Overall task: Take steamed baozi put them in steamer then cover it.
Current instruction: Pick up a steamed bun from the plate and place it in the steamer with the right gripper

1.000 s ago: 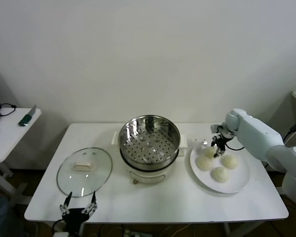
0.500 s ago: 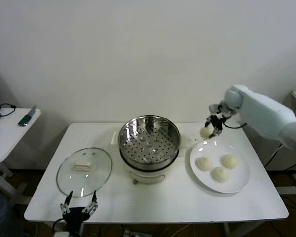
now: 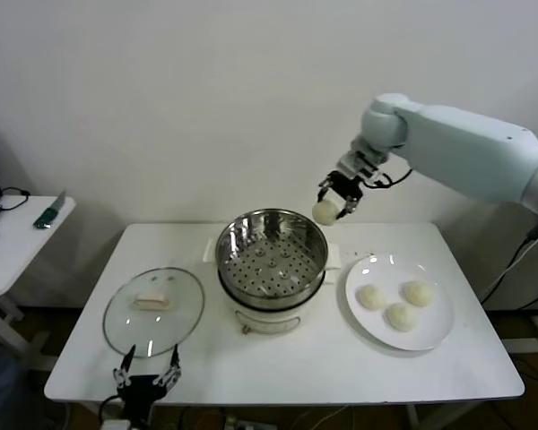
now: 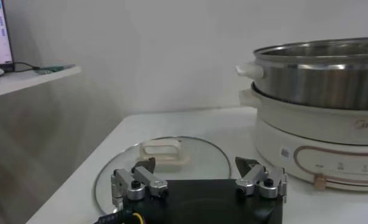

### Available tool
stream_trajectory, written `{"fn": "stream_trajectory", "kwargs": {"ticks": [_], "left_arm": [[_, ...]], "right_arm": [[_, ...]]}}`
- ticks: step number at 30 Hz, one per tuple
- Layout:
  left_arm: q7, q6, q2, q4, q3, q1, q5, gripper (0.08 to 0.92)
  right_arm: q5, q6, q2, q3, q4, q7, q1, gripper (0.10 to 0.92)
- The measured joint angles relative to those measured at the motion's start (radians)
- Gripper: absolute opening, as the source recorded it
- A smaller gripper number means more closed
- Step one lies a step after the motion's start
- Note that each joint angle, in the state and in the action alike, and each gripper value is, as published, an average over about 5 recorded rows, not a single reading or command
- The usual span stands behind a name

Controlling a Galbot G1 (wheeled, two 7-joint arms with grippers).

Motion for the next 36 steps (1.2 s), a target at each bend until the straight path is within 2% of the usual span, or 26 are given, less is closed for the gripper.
{"fn": "stream_trajectory", "kwargs": {"ticks": [9, 19, 30, 36], "left_arm": [[-0.008, -0.006, 0.000, -0.005, 0.015, 0.009, 0.015, 0.823], [-0.010, -0.014, -0.004, -0.006, 0.010, 0.016, 0.017, 0.823], [-0.012, -0.019, -0.006, 0.003, 0.012, 0.014, 0.018, 0.823], [-0.013, -0.020, -0.006, 0.004, 0.013, 0.012, 0.018, 0.823]], "right_arm": [[-0.125, 0.137, 0.131, 0.004, -0.054, 0.059, -0.070, 0.613], [-0.266, 0.245, 0.246, 0.071, -0.249, 0.097, -0.203, 0.611], [-0.337, 0.319, 0.349, 0.141, -0.464, 0.111, -0.290, 0.613], [-0.359, 0.339, 0.387, 0.157, -0.532, 0.114, -0.316, 0.666]]}}
